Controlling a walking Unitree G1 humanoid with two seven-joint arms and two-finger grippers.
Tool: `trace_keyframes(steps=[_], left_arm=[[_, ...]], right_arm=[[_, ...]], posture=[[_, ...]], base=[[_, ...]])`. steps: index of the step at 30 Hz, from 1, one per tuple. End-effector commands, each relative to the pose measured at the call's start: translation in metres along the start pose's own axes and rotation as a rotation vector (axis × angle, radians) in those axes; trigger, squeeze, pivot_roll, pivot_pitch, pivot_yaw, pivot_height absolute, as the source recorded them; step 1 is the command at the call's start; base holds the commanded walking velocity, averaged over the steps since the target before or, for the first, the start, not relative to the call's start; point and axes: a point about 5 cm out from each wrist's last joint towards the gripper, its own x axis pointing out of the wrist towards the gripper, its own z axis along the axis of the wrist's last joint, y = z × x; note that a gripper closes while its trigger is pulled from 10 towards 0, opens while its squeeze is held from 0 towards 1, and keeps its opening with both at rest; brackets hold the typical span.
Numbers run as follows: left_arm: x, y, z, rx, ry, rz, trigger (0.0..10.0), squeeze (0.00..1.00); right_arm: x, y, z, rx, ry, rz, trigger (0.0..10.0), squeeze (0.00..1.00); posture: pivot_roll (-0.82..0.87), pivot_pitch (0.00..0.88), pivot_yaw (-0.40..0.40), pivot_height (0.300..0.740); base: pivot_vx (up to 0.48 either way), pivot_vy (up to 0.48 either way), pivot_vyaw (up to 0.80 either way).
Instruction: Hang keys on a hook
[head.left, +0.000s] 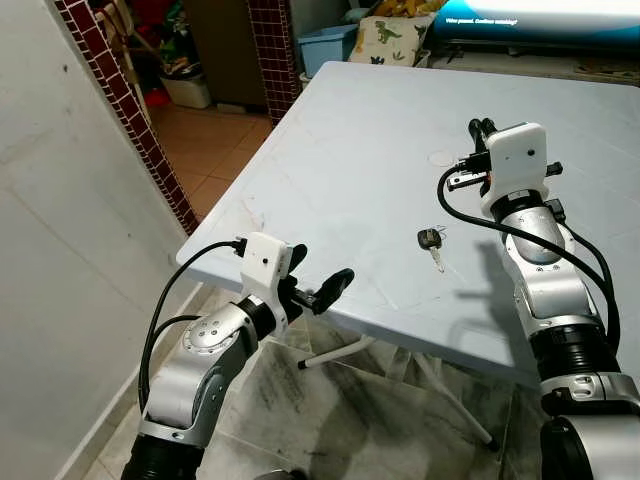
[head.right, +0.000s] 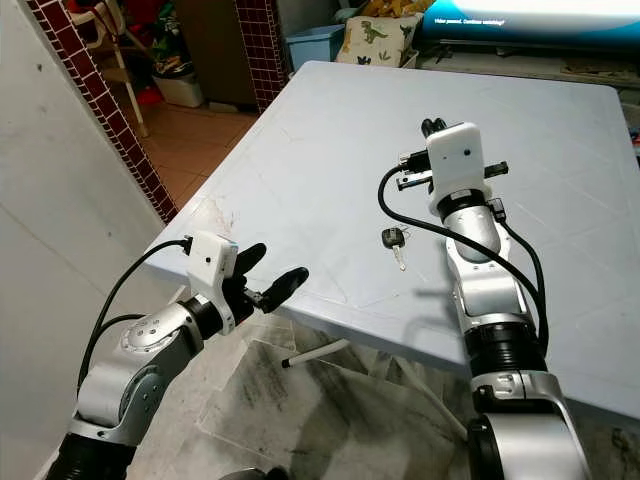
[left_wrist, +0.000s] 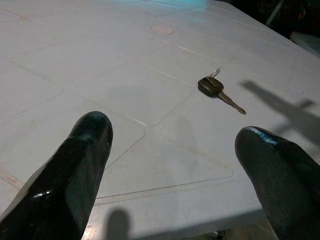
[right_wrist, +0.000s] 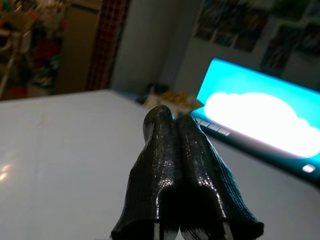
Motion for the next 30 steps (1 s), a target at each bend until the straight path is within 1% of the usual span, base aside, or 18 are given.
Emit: trace_keyframes(steps=[1,3,5,8,9,14,17,24,30], left_arm=[[0.0,0.004,0.002,0.014,-0.002,0.011,10.0,0.0],[0.0,0.004,0.002,0.015,-0.001,0.009,10.0,0.0],[0.0,0.004,0.002,0.015,-0.001,0.008,10.0,0.0],[0.0,0.003,0.001,0.015,0.002,0.004,10.0,0.0],[0.0,0.003,0.001,0.015,0.004,0.003,10.0,0.0],[0.0,0.003,0.002,0.014,0.003,0.003,10.0,0.0],[-0.001,0.003,0.002,0.014,0.004,0.002,10.0,0.0],[-0.001,0.003,0.001,0.013,0.006,0.001,10.0,0.0],[0.0,0.002,0.001,0.01,0.005,-0.005,10.0,0.0]], right_arm=[[-0.009,0.013,-0.015,0.055,0.079,0.079,10.0,1.0],[-0.014,0.016,-0.027,0.078,0.135,0.12,10.0,1.0],[-0.016,0.017,-0.03,0.084,0.152,0.133,10.0,1.0],[-0.022,0.018,-0.042,0.057,0.214,0.16,10.0,1.0],[-0.026,0.021,-0.05,0.053,0.254,0.185,10.0,1.0],[-0.032,0.027,-0.054,0.057,0.269,0.217,10.0,1.0],[-0.036,0.027,-0.058,0.054,0.285,0.25,10.0,1.0],[-0.039,0.014,-0.059,0.021,0.284,0.239,10.0,1.0],[-0.047,0.012,-0.065,0.016,0.302,0.247,10.0,1.0]], posture=[[0.02,0.041,0.114,0.74],[0.02,0.042,0.116,0.74],[0.02,0.042,0.116,0.74],[0.02,0.042,0.121,0.74],[0.02,0.044,0.122,0.74],[0.03,0.049,0.125,0.74],[0.03,0.05,0.125,0.74],[0.03,0.054,0.126,0.74],[0.02,0.055,0.127,0.74]], base=[[0.0,0.0,0.0],[0.0,0.0,0.0],[0.0,0.0,0.0],[0.0,0.0,0.0],[0.0,0.0,0.0],[0.0,0.0,0.0],[0.0,0.0,0.0],[0.0,0.0,0.0],[0.0,0.0,0.0]])
